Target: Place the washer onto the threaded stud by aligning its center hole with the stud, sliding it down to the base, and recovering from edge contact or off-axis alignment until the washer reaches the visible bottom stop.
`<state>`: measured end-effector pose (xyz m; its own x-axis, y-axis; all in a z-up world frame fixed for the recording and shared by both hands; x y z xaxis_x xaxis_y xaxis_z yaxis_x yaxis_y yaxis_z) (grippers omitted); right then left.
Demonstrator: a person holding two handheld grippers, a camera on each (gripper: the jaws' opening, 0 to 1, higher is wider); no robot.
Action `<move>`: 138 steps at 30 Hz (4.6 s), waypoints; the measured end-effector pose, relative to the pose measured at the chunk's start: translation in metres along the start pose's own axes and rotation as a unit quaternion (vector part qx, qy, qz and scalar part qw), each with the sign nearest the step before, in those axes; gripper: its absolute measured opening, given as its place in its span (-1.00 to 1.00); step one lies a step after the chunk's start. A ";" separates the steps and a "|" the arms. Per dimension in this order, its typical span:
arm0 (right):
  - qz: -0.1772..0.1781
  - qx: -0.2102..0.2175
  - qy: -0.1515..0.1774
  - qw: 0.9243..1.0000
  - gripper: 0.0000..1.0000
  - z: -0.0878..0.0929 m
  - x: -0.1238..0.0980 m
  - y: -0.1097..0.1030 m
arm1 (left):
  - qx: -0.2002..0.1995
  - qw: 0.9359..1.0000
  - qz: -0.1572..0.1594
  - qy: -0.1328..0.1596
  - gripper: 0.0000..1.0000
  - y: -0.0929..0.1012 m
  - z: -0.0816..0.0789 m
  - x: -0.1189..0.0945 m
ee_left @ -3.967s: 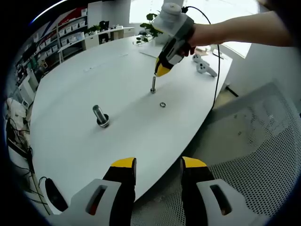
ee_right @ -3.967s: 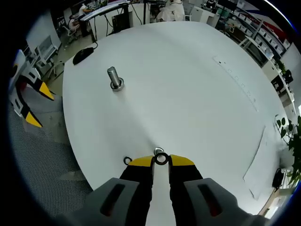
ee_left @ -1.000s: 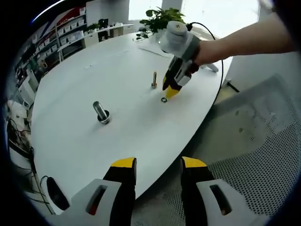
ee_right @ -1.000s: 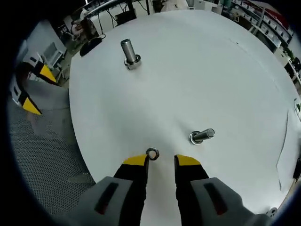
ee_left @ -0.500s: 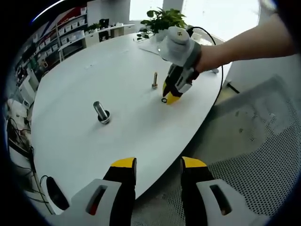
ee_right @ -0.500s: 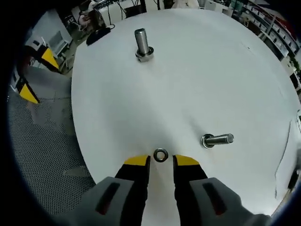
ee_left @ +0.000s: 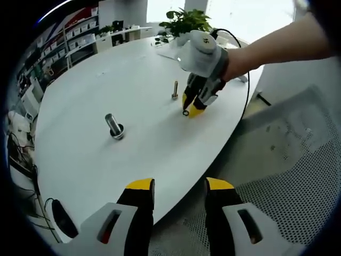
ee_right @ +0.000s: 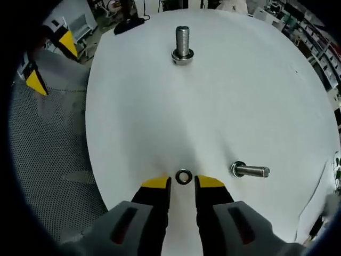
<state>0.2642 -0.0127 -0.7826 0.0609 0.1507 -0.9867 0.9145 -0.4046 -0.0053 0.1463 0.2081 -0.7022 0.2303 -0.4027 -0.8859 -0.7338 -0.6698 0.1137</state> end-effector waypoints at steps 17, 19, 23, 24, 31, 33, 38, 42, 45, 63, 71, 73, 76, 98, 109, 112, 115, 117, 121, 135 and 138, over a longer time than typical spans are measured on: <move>0.021 -0.013 -0.071 0.997 -0.71 -0.016 0.002 -0.005 | -0.003 1.000 -0.002 0.000 -0.29 -0.001 0.000 -0.001; 0.028 -0.017 -0.079 0.996 -0.71 -0.017 0.002 -0.007 | -0.004 1.000 -0.003 0.001 -0.29 -0.001 0.000 -0.001; 0.039 -0.016 -0.076 0.996 -0.71 -0.015 0.000 -0.009 | -0.005 1.000 -0.004 0.003 -0.29 -0.001 0.000 -0.002; 0.042 -0.010 -0.068 0.997 -0.71 -0.013 0.000 -0.008 | -0.005 1.000 -0.004 0.004 -0.29 -0.002 0.000 -0.002; 0.035 0.017 -0.032 0.999 -0.72 -0.005 -0.001 -0.006 | -0.004 1.000 -0.005 0.005 -0.29 -0.002 -0.001 -0.002; 0.031 0.024 -0.030 0.999 -0.73 -0.003 -0.002 -0.007 | -0.004 1.000 -0.005 0.006 -0.29 -0.002 -0.001 -0.002; 0.025 0.045 -0.024 0.998 -0.73 0.007 -0.004 -0.005 | -0.003 1.000 -0.005 0.006 -0.29 -0.002 -0.001 -0.002; 0.028 0.073 -0.010 0.997 -0.73 0.012 -0.012 0.004 | -0.003 1.000 -0.005 0.005 -0.29 -0.001 -0.001 -0.002; 0.027 0.090 -0.002 0.996 -0.73 0.012 -0.019 0.010 | -0.001 1.000 -0.004 0.005 -0.29 -0.001 -0.001 -0.002; 0.050 0.103 0.036 0.993 -0.73 0.014 -0.057 0.030 | -0.002 1.000 -0.002 0.003 -0.29 -0.001 0.000 -0.001; 0.061 0.096 0.047 0.992 -0.73 0.006 -0.068 0.039 | -0.002 1.000 0.000 0.002 -0.30 -0.001 0.000 -0.001; 0.065 0.093 0.049 0.992 -0.73 0.003 -0.072 0.042 | -0.001 1.000 0.000 0.000 -0.30 0.000 0.000 0.000; 0.067 0.093 0.052 0.992 -0.73 0.000 -0.073 0.045 | 0.000 1.000 0.001 0.000 -0.30 0.000 0.000 0.000; 0.063 0.064 0.020 0.996 -0.73 -0.011 -0.055 0.054 | 0.000 1.000 0.004 -0.002 -0.30 0.001 0.000 0.000; 0.053 0.059 0.005 0.997 -0.72 -0.014 -0.043 0.058 | -0.003 1.000 0.004 -0.005 -0.30 0.000 0.001 0.000; 0.049 0.063 -0.001 0.997 -0.72 -0.013 -0.039 0.058 | -0.002 1.000 0.004 -0.007 -0.30 0.000 0.002 0.001; 0.043 0.067 -0.007 0.997 -0.72 -0.011 -0.033 0.058 | -0.003 1.000 0.003 -0.006 -0.30 0.000 0.002 0.001; 0.043 0.067 -0.009 0.997 -0.72 -0.009 -0.030 0.058 | -0.003 1.000 0.003 -0.008 -0.30 0.000 0.002 0.001; 0.040 0.072 -0.010 0.997 -0.72 -0.007 -0.025 0.059 | -0.004 1.000 0.002 -0.008 -0.30 0.000 0.002 0.001; 0.034 0.093 -0.005 0.995 -0.70 -0.003 -0.012 0.059 | -0.005 1.000 -0.002 -0.014 -0.31 -0.002 0.004 0.002; 0.036 0.092 -0.006 0.995 -0.68 -0.002 -0.010 0.058 | -0.006 1.000 -0.003 -0.014 -0.31 -0.002 0.004 0.001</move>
<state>0.3177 -0.0357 -0.7724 0.1169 0.1051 -0.9876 0.8195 -0.5720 0.0362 0.1453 0.2114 -0.7056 0.2160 -0.3810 -0.8990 -0.7253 -0.6790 0.1135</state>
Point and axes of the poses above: the point that each gripper's makers call its tool centre point, and the gripper's own axes: x roughly forward along the fingers, y roughly to its right, z roughly out of its underside, the point moved 9 cm from there along -x, roughly backward along the fingers, and after that the axes turned 7 degrees about -y, right-handed, at the moved point
